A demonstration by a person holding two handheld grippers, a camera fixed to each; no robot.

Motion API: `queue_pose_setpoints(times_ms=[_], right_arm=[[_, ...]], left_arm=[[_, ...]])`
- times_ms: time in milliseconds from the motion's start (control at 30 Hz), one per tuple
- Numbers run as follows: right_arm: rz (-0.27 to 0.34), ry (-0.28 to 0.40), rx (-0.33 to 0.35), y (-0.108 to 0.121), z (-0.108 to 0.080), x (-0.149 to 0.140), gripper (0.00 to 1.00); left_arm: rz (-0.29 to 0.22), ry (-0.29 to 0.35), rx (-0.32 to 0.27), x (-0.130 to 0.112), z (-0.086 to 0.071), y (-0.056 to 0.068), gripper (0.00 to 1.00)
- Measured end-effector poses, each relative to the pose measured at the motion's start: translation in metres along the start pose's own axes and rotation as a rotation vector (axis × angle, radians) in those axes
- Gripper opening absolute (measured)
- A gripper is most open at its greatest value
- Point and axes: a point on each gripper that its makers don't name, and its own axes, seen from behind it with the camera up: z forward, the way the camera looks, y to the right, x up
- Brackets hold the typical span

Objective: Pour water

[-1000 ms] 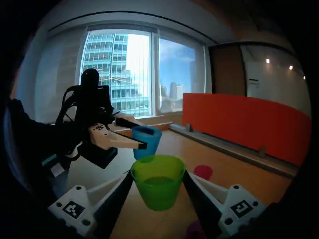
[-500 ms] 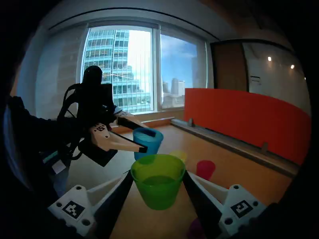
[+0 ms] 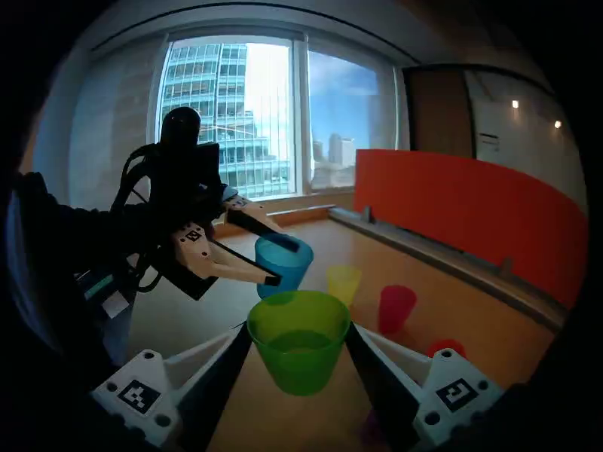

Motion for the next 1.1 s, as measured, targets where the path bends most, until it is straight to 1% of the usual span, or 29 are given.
queue_pose_setpoints(times_ms=[300,567,933,1100], right_arm=[[0.017,-0.067,0.018,-0.002,0.004,-0.021,0.92],[0.026,-0.127,0.026,-0.001,0.010,-0.040,0.92],[0.011,-0.206,0.028,-0.001,0.017,-0.064,0.92],[0.007,-0.227,0.031,-0.002,0.018,-0.072,0.92]], left_arm=[[0.031,-0.049,-0.024,-0.018,0.003,0.007,0.87],[0.058,-0.120,-0.054,-0.041,0.004,0.013,0.87],[0.109,-0.201,-0.086,-0.065,0.011,0.020,0.87],[0.120,-0.226,-0.100,-0.074,0.014,0.023,0.87]])
